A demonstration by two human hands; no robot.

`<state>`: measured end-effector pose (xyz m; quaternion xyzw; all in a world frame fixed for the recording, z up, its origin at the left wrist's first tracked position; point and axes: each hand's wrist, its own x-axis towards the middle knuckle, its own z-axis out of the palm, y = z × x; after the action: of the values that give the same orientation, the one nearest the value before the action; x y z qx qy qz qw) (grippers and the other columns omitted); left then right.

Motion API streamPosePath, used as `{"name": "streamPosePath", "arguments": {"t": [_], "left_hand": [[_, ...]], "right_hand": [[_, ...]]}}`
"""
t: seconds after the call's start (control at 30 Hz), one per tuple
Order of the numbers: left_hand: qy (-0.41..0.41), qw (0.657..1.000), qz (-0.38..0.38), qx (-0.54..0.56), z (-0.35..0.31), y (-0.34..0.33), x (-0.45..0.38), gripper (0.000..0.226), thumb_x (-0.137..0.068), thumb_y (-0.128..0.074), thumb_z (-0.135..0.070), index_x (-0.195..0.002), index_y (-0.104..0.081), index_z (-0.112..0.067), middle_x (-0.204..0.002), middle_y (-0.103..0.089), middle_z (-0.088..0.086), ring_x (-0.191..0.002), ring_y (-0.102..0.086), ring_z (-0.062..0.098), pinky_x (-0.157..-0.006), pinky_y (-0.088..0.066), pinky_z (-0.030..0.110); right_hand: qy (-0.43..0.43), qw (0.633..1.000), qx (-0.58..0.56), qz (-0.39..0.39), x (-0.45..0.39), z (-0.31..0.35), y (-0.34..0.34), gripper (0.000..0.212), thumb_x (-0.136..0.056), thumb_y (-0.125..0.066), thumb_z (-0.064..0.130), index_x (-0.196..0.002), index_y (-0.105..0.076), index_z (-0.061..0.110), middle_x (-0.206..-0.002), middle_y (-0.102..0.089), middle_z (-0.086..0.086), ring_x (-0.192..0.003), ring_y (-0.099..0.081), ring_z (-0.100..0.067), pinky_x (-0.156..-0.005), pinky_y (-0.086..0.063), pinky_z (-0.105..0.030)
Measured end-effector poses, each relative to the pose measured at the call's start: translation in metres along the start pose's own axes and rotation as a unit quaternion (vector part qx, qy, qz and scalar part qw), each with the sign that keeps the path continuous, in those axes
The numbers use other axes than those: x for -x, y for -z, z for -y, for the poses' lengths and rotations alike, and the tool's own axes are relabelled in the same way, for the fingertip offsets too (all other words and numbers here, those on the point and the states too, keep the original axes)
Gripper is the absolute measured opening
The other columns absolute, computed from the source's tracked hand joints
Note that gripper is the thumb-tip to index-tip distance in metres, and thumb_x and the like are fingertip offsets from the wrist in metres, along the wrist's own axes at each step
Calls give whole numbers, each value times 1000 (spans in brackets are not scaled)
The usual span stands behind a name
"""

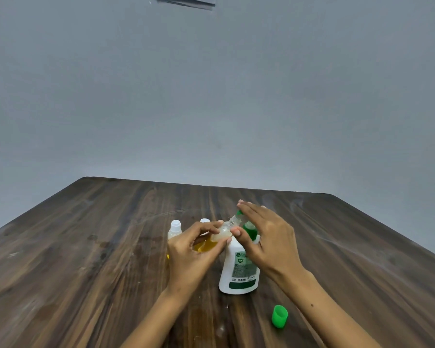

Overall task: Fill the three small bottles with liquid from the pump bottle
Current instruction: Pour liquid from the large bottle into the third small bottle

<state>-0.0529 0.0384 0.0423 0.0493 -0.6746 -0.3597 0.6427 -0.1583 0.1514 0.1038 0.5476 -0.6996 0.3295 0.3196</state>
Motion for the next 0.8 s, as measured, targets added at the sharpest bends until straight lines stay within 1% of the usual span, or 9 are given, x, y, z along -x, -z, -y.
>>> {"name": "streamPosePath", "arguments": {"t": [0.07, 0.2, 0.3, 0.4, 0.53, 0.57, 0.63, 0.73, 0.8], "left_hand": [[-5, 1000, -3, -7, 0, 0, 0, 21, -67, -86, -6, -81, -70, -4, -94, -76, -2, -89, -73, 6, -78, -58, 22], [0, 1000, 1, 6, -2, 3, -2, 24, -72, -80, -22, -84, -71, -4, -96, -76, -1, -92, -73, 8, -78, -58, 23], [-2, 1000, 2, 5, -2, 4, -2, 24, -72, -81, -21, -85, -71, -3, -96, -76, -1, -92, -72, 8, -78, -58, 24], [-6, 1000, -4, 5, -2, 2, -2, 22, -69, -82, -18, -83, -70, -4, -95, -76, -2, -92, -72, 7, -78, -58, 22], [-10, 1000, -5, 3, 1, 2, -2, 22, -72, -82, -19, -84, -71, -4, -96, -76, -3, -92, -72, 7, -78, -59, 24], [-10, 1000, 0, 1, 1, 2, -2, 22, -73, -83, -17, -85, -71, -4, -96, -76, -3, -93, -72, 7, -77, -59, 26], [-9, 1000, 5, 3, 2, 2, -1, 22, -74, -85, -16, -86, -71, -5, -97, -76, -4, -93, -72, 7, -77, -60, 27], [-5, 1000, -1, 6, -1, 2, -1, 22, -72, -82, -20, -84, -71, -5, -96, -76, -4, -92, -72, 7, -77, -59, 26], [-4, 1000, -3, 8, -2, 2, -1, 23, -72, -80, -23, -83, -71, -5, -95, -76, -4, -91, -72, 7, -77, -59, 25]], "right_hand": [[4, 1000, 0, 1, -3, 1, 3, 83, -92, -14, 71, -114, -69, 13, -116, -68, -2, -106, -64, -19, -93, -36, -28], [-15, 1000, 2, -9, 5, 6, -5, 82, -90, -18, 74, -109, -71, 14, -112, -69, 1, -101, -65, -16, -85, -39, -23], [-13, 1000, -1, -6, 5, 5, -5, 82, -88, -20, 75, -110, -71, 15, -113, -69, 2, -103, -64, -14, -86, -39, -22], [-6, 1000, -8, 2, -3, 2, 2, 82, -89, -17, 74, -110, -71, 15, -114, -69, 1, -104, -64, -15, -87, -40, -24], [-21, 1000, 0, -18, 4, 5, -5, 81, -89, -19, 75, -105, -72, 16, -106, -71, 3, -94, -67, -15, -75, -42, -21], [-30, 999, 0, -19, 6, 6, -8, 81, -88, -20, 76, -105, -72, 16, -106, -71, 3, -93, -66, -15, -74, -42, -20], [-33, 999, 0, -17, 9, 5, -10, 81, -87, -21, 77, -106, -72, 16, -108, -70, 3, -96, -66, -14, -76, -42, -19], [-12, 1000, 5, -21, 4, 4, -4, 79, -89, -21, 74, -110, -71, 16, -113, -69, 3, -103, -64, -14, -86, -42, -24], [-4, 1000, 18, -26, 1, 4, -1, 79, -91, -20, 72, -110, -71, 15, -114, -69, 1, -104, -64, -15, -88, -41, -25]]}}
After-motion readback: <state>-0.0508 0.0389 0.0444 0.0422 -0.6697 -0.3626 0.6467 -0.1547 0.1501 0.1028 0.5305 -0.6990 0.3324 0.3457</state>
